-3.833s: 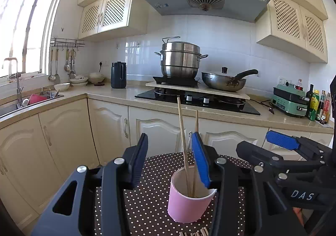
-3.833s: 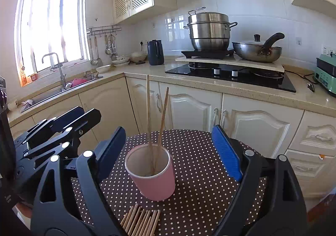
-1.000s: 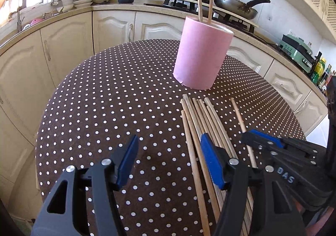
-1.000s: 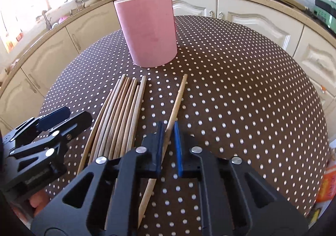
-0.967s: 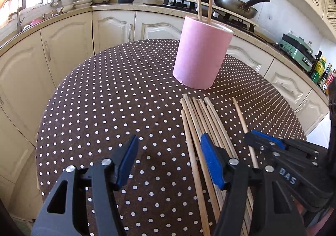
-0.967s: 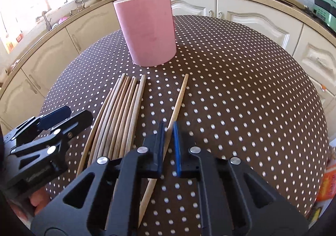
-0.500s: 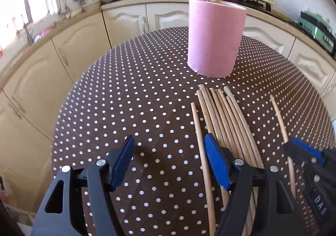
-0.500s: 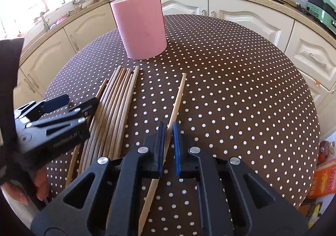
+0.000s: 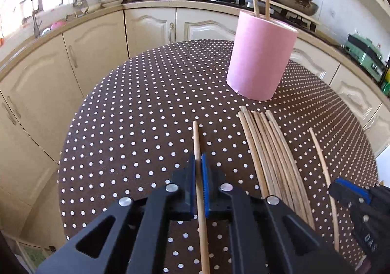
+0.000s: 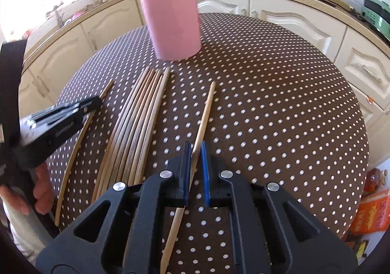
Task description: Organize utensils
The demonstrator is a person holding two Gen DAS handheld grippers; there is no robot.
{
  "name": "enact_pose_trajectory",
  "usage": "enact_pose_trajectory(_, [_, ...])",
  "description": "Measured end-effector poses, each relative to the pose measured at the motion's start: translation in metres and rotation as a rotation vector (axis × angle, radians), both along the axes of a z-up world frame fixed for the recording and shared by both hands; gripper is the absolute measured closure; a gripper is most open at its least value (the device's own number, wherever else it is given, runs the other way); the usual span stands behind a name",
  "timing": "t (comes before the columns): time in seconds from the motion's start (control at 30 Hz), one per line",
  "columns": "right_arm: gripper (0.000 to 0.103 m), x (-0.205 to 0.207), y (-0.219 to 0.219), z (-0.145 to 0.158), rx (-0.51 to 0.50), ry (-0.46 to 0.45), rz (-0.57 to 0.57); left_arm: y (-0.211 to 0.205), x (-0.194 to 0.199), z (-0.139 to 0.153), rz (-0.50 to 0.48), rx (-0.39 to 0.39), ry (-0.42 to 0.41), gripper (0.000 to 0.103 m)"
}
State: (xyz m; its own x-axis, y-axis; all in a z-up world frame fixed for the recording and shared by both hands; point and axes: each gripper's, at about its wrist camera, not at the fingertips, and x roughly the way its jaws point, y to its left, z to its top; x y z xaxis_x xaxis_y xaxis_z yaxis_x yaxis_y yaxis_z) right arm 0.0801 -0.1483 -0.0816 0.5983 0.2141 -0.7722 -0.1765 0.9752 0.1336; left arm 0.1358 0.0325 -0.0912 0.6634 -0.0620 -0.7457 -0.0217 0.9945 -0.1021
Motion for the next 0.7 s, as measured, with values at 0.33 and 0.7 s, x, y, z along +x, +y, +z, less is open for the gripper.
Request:
enact_pose_trajectory(0.33, [0.038, 0.034, 0.008, 0.0, -0.051, -0.004, -0.016, 0.011, 0.001, -0.003, -0.002, -0.063, -0.002, 0.097])
enact_pose_trajectory(0.7, [0.096, 0.041, -0.011, 0.001, 0.079, -0.027, -0.081, 0.015, -0.003, -0.001, 0.0, -0.08, -0.022, 0.097])
